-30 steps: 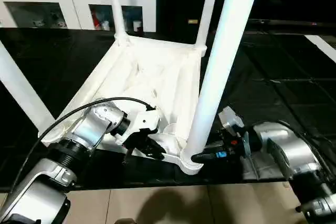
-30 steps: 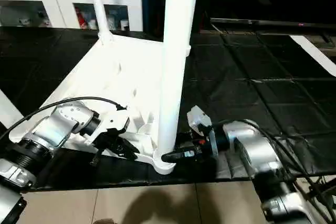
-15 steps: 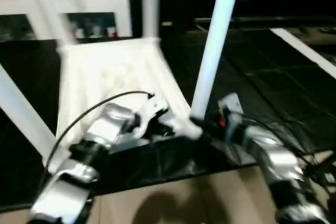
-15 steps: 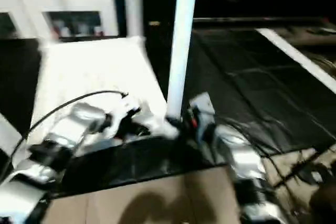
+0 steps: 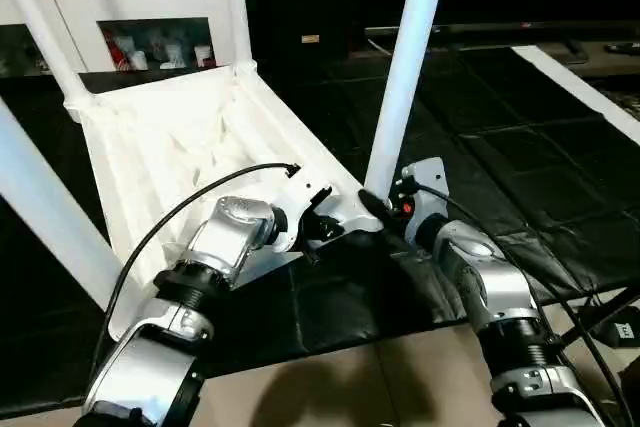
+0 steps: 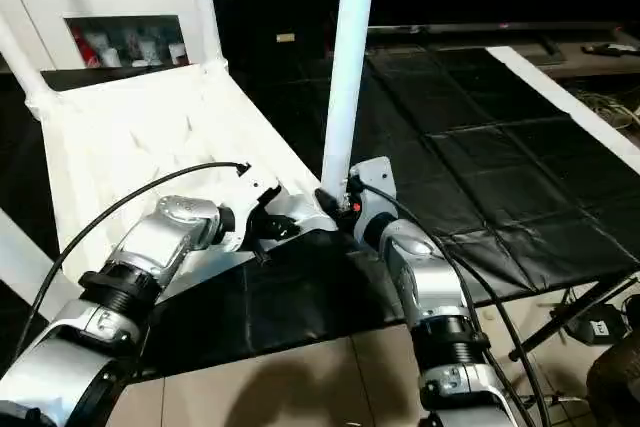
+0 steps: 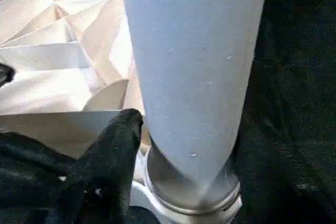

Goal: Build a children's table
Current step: Rotate leg to tighten

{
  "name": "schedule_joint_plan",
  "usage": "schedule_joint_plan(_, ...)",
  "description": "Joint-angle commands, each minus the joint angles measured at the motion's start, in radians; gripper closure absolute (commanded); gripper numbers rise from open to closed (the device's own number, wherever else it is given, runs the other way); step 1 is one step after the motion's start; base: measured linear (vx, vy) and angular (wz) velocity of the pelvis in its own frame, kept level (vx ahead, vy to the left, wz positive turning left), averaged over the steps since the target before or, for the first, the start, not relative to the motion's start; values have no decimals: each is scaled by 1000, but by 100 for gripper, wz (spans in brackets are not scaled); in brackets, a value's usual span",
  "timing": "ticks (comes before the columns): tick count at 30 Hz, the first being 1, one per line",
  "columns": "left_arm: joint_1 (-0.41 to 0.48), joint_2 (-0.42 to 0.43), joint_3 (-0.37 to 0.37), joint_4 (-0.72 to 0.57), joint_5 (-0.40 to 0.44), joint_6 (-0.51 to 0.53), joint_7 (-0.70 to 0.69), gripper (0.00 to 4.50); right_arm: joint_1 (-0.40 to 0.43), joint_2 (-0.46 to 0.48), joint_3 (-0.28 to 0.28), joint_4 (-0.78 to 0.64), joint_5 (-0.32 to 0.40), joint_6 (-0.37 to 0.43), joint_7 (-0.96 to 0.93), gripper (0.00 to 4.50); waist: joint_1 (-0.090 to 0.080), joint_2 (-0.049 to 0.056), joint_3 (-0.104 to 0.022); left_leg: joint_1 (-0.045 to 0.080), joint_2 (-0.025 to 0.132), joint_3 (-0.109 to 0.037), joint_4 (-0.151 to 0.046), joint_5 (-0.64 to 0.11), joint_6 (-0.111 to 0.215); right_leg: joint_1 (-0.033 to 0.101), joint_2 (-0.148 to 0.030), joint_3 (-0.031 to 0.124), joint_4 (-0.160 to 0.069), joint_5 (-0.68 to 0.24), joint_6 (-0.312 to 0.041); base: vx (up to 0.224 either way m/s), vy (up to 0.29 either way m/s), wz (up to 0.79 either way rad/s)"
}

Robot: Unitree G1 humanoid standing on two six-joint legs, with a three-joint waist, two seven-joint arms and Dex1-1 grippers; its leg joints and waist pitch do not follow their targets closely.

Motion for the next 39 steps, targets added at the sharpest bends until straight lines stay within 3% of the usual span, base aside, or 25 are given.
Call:
schedule_joint_plan(1, 3, -28, -54, -46, -23, -62, -71, 450, 27, 36, 135, -20, 31, 12, 123, 139, 14, -2, -58, -12, 12, 1, -59, -170, 66, 60, -60, 42, -82, -288, -172, 0, 0, 0)
schedule_joint_plan(3, 10, -3, -60, -51, -21, -79, -105, 450, 52, -2, 128, -51, 49, 1, 182, 136, 16, -1, -58, -10, 15, 2, -60, -176, 67, 60, -60, 43, -81, -280, -174, 0, 0, 0)
schedule_joint_plan(5, 16, 29, -70, -56, -18, -101, -152, 450, 82, -63, 120, -89, 74, -9, 270, 104, 19, 0, -56, -8, 15, 2, -61, -193, 69, 59, -58, 42, -84, -291, -173, 0, 0, 0)
schedule_joint_plan(9, 21, 71, -91, -61, -14, -127, -224, 450, 103, -155, 116, -112, 87, -36, 396, 79, 36, 3, -57, 2, 20, 5, -60, -206, 67, 51, -61, 45, -85, -295, -185, 0, 0, 0)
schedule_joint_plan(12, 27, 105, -114, -73, -13, -154, -294, 450, 104, -224, 113, -107, 91, -53, 491, 56, 41, 1, -56, -5, 21, 4, -61, -200, 69, 57, -60, 45, -79, -275, -193, 0, 0, 0)
schedule_joint_plan(14, 34, 130, -133, -84, -17, -188, -350, 450, 105, -266, 119, -113, 95, -62, 557, 35, 50, 2, -59, -3, 23, 5, -59, -182, 73, 56, -62, 46, -74, -242, -201, 0, 0, 0)
schedule_joint_plan(16, 47, 164, -156, -103, -23, -234, -430, 450, 105, -324, 142, -121, 108, -65, 653, 35, 56, -2, -61, -3, 23, 6, -57, -165, 80, 59, -61, 47, -67, -202, -214, 0, 0, 0)
schedule_joint_plan(19, 56, 195, -179, -117, -22, -267, -498, 450, 93, -366, 157, -112, 115, -77, 734, 35, 65, 0, -61, -5, 26, 8, -55, -148, 88, 59, -61, 45, -61, -169, -228, 0, 0, 0)
schedule_joint_plan(25, 60, 250, -225, -128, -9, -324, -600, 450, 52, -383, 164, -96, 165, -73, 855, 35, 77, -3, -59, -2, 28, 9, -56, -174, 74, 55, -64, 45, -65, -239, -215, 0, 0, 0)
schedule_joint_plan(30, 61, 262, -238, -140, -8, -345, -634, 450, 47, -380, 188, -99, 191, -40, 904, 35, 82, -2, -61, -2, 31, 8, -56, -160, 68, 54, -62, 45, -57, -190, -230, 0, 0, 0)
schedule_joint_plan(31, 60, 261, -240, -141, -8, -347, -636, 450, 44, -373, 193, -89, 184, -41, 906, 59, 83, -3, -62, -3, 30, 8, -55, -160, 65, 55, -63, 45, -56, -186, -231, 0, 0, 0)
schedule_joint_plan(33, 60, 259, -242, -141, -9, -350, -637, 450, 39, -367, 196, -79, 180, -43, 910, 59, 84, -5, -61, -4, 28, 9, -55, -161, 61, 56, -64, 45, -57, -197, -225, 0, 0, 0)
schedule_joint_plan(34, 59, 259, -243, -140, -9, -351, -638, 450, 37, -366, 197, -75, 180, -43, 913, 73, 86, -11, -61, -5, 28, 8, -55, -158, 61, 57, -66, 45, -57, -212, -219, 0, 0, 0)
schedule_joint_plan(39, 60, 256, -251, -145, -11, -356, -641, 450, 7, -351, 212, -29, 168, -54, 923, 117, 85, -10, -61, -5, 28, 8, -55, -160, 54, 55, -65, 45, -59, -236, -208, 0, 0, 0)
